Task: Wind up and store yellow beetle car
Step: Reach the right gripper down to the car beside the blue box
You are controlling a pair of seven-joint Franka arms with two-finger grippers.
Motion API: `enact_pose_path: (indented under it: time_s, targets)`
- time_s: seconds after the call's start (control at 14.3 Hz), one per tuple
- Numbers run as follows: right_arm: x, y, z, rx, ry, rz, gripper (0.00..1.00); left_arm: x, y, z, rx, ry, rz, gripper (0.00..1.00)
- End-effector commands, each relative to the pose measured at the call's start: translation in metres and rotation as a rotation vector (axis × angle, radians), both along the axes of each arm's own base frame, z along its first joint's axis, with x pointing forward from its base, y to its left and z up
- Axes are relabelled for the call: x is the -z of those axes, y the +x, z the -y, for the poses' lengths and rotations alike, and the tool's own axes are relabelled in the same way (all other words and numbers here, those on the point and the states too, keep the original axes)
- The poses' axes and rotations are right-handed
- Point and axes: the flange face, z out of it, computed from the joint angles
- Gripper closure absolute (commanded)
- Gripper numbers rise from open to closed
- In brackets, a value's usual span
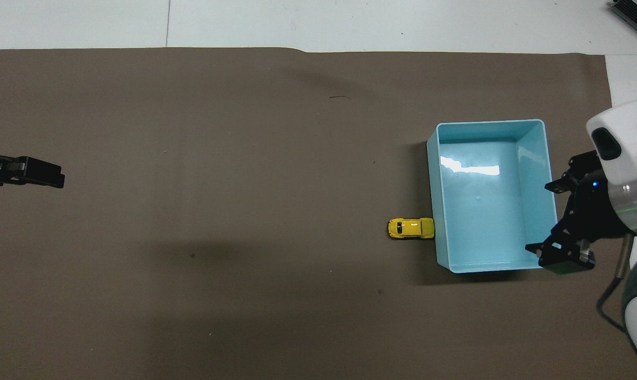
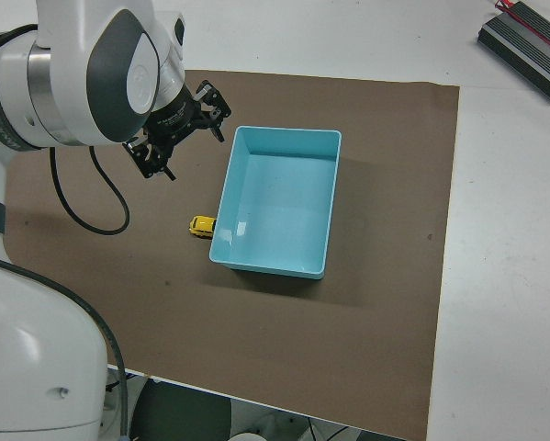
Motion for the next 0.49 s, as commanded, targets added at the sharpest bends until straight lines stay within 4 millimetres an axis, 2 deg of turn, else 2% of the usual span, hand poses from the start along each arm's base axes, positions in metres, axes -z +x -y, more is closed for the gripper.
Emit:
enact_pose_path:
  time_s: [0.0, 0.14, 0.28, 0.42]
  targets:
    - [0.012, -0.007, -0.010, -0.160, -0.004, 0.015, 0.00, -0.014, -0.005, 0.003, 0.026, 0.028, 0.003, 0.00]
    - [0.038, -0.005, -0.026, -0.204, -0.004, 0.011, 0.00, -0.028, -0.007, 0.004, 0.027, 0.031, -0.020, 0.00]
    - [0.069, 0.001, -0.038, -0.267, -0.003, 0.004, 0.00, -0.026, -0.009, 0.007, 0.024, 0.027, -0.021, 0.00]
    - [0.091, 0.003, -0.048, -0.300, -0.003, -0.002, 0.00, -0.025, -0.010, 0.003, 0.016, 0.024, -0.031, 0.00]
